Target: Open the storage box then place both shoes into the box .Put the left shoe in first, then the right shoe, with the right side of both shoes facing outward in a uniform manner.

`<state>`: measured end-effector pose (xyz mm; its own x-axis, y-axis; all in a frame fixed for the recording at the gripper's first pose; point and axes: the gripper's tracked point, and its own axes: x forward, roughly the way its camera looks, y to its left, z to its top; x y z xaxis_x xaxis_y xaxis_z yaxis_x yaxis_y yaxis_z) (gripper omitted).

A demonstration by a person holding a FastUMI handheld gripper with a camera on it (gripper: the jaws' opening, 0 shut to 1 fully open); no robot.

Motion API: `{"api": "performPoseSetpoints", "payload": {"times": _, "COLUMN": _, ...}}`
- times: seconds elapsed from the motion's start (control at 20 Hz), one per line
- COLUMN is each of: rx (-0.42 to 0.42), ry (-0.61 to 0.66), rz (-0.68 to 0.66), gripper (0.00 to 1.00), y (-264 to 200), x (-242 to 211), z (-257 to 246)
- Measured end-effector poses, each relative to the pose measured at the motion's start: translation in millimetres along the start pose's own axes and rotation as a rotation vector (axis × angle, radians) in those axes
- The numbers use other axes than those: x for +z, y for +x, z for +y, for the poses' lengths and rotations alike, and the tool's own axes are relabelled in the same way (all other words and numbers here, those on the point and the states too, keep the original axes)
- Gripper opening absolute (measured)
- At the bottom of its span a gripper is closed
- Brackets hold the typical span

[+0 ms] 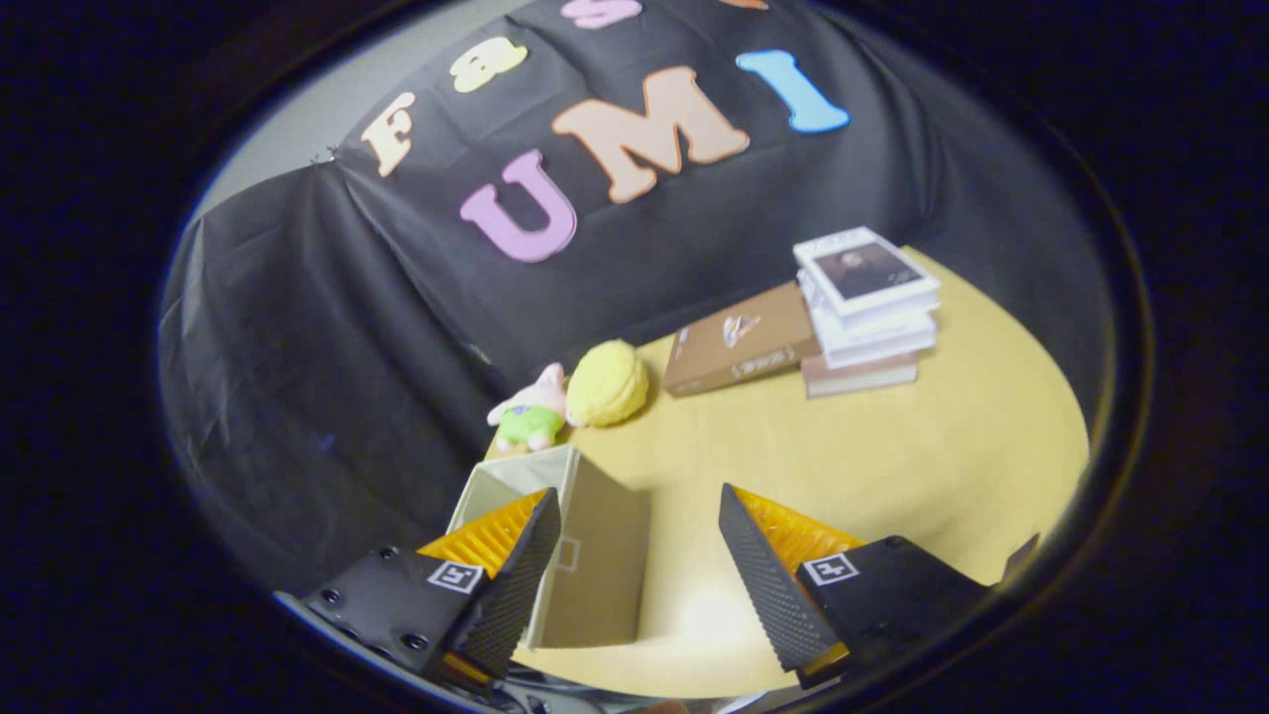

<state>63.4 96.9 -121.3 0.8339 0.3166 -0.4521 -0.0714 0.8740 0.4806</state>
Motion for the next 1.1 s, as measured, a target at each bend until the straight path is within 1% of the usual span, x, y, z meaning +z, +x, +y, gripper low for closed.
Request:
{"api": "performPoseSetpoints", "payload": {"times": 0.15, "rx": -0.008, "ry": -0.094, "rz": -0.192, "gripper": 1.00, "y": -29, "x": 51, "z": -12}}
{"api": "performPoseSetpoints", "payload": {"times": 0.25, "rx": -0.030, "ry": -0.157, "rz": -0.324, "gripper": 1.00, "y": -49, "x": 89, "z": -22}}
{"api": "performPoseSetpoints", "payload": {"times": 0.45, "rx": -0.045, "ry": -0.205, "rz": -0.514, "gripper": 1.00, "y": -87, "x": 127, "z": -33}}
{"api": "performPoseSetpoints", "payload": {"times": 0.6, "rx": -0.119, "ry": -0.283, "rz": -0.644, "gripper": 1.00, "y": -117, "x": 153, "z": -56}}
{"api": "performPoseSetpoints", "payload": {"times": 0.75, "rx": -0.190, "ry": -0.305, "rz": -0.726, "gripper": 1.00, "y": -144, "x": 166, "z": -72}}
{"api": "performPoseSetpoints", "payload": {"times": 0.85, "rx": -0.208, "ry": -0.284, "rz": -0.750, "gripper": 1.00, "y": -160, "x": 171, "z": -83}}
{"api": "performPoseSetpoints", "payload": {"times": 0.95, "rx": -0.239, "ry": -0.266, "rz": -0.763, "gripper": 1.00, "y": -165, "x": 174, "z": -102}}
{"api": "performPoseSetpoints", "payload": {"times": 1.1, "rx": -0.263, "ry": -0.254, "rz": -0.775, "gripper": 1.00, "y": -171, "x": 179, "z": -121}}
